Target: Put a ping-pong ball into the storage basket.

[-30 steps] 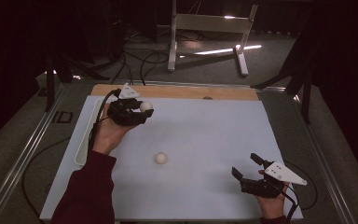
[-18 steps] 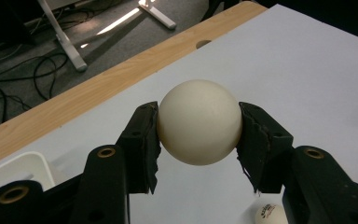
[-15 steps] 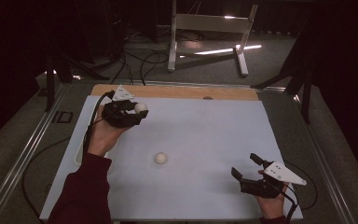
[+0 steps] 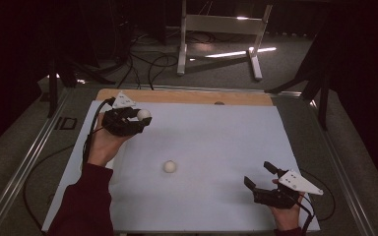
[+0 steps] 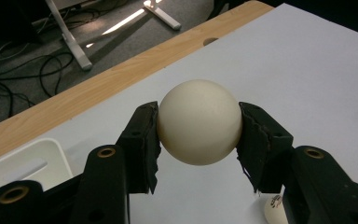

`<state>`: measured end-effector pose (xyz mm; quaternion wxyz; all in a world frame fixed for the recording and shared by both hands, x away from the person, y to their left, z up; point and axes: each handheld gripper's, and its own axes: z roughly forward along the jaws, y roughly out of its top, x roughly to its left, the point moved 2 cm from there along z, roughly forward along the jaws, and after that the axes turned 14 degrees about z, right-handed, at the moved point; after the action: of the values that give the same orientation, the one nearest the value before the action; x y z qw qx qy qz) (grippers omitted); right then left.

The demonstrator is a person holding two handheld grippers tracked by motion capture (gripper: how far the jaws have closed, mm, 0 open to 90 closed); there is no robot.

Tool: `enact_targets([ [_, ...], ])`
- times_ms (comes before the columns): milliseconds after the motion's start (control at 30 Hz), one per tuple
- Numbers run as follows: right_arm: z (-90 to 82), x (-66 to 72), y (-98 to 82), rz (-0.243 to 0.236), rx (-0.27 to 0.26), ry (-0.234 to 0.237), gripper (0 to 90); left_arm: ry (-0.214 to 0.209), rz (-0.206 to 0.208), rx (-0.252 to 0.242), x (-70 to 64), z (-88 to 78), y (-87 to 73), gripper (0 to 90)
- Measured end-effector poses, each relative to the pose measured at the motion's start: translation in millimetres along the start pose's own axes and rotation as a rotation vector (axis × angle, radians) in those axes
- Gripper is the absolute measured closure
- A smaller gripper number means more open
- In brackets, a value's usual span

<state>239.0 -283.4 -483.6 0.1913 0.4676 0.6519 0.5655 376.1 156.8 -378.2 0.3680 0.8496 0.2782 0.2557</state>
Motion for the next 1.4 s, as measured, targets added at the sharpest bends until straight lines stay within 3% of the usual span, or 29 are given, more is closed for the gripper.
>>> enact_targets([
  [833,0.4,0.1,-0.4,-0.002,0.006,0.001,8.9,0.031,-0.019,0.011,7.4,-7.1,-17.3,51.7],
  [1400,0.7,0.3,-1.1,-0.003,0.011,-0.001,8.9,0.06,-0.055,0.009,17.3,-16.5,-36.0,51.7],
])
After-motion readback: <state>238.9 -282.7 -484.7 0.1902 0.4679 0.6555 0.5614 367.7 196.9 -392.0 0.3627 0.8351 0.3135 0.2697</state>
